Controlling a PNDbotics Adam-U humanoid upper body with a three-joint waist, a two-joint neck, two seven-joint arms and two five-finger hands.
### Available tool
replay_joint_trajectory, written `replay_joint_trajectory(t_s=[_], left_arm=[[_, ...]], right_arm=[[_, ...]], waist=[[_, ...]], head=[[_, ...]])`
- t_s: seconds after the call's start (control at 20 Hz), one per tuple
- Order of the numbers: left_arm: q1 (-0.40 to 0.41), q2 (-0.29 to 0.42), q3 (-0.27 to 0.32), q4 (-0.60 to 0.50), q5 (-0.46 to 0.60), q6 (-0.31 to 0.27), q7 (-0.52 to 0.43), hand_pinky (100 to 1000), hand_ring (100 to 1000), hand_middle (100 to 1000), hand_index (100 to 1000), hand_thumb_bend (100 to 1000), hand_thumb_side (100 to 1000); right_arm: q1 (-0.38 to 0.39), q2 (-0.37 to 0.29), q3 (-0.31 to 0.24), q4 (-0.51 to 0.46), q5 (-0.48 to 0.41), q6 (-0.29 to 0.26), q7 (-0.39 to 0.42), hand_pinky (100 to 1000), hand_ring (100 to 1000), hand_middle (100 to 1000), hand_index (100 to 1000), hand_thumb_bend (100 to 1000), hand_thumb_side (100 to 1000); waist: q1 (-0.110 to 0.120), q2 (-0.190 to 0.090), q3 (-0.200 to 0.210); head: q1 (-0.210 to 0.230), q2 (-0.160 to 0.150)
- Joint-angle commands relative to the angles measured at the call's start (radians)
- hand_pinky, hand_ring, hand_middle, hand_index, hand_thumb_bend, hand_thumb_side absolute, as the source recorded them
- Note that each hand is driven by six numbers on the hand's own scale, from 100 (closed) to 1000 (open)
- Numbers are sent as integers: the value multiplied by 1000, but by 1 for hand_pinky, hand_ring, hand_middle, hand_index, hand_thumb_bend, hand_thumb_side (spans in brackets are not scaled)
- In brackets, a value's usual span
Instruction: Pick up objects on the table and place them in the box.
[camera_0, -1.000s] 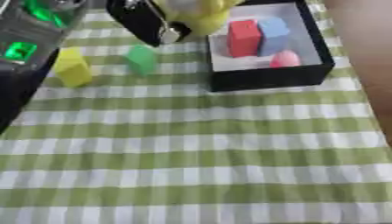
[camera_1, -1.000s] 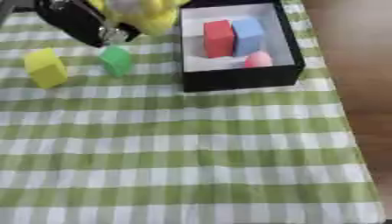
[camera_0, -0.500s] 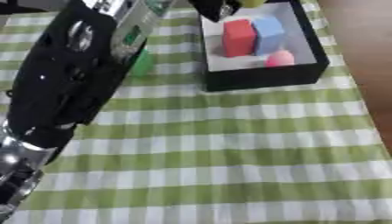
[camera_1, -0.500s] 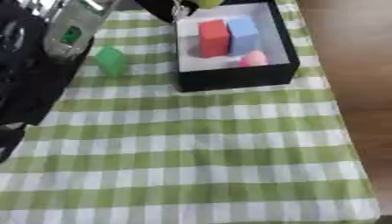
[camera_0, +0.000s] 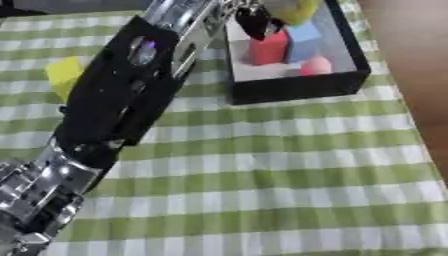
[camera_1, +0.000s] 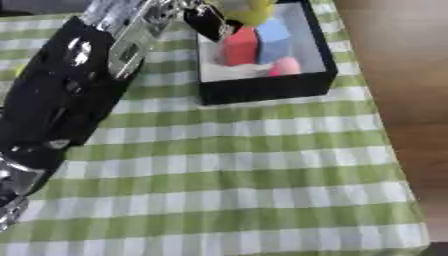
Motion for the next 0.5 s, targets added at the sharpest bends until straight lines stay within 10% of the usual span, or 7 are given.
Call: replay_joint_trajectory(t_s=[0.05, 0.5], left_arm=[[-8, -11, 6, 31, 11, -10, 47, 612, 550, 515, 504, 219, 100], [18, -26, 0, 106, 42, -31, 13, 658, 594, 564, 560, 285, 100]], right_arm=[[-15, -11, -5, -18, -8, 5, 1, 915, 731, 599, 779, 100, 204], [-7, -5, -5, -18, -8, 11, 2, 916, 731, 599, 778, 100, 213]], waist=[[-7, -25, -2], [-11, -20, 3]], head=[[3, -2], [2, -2]])
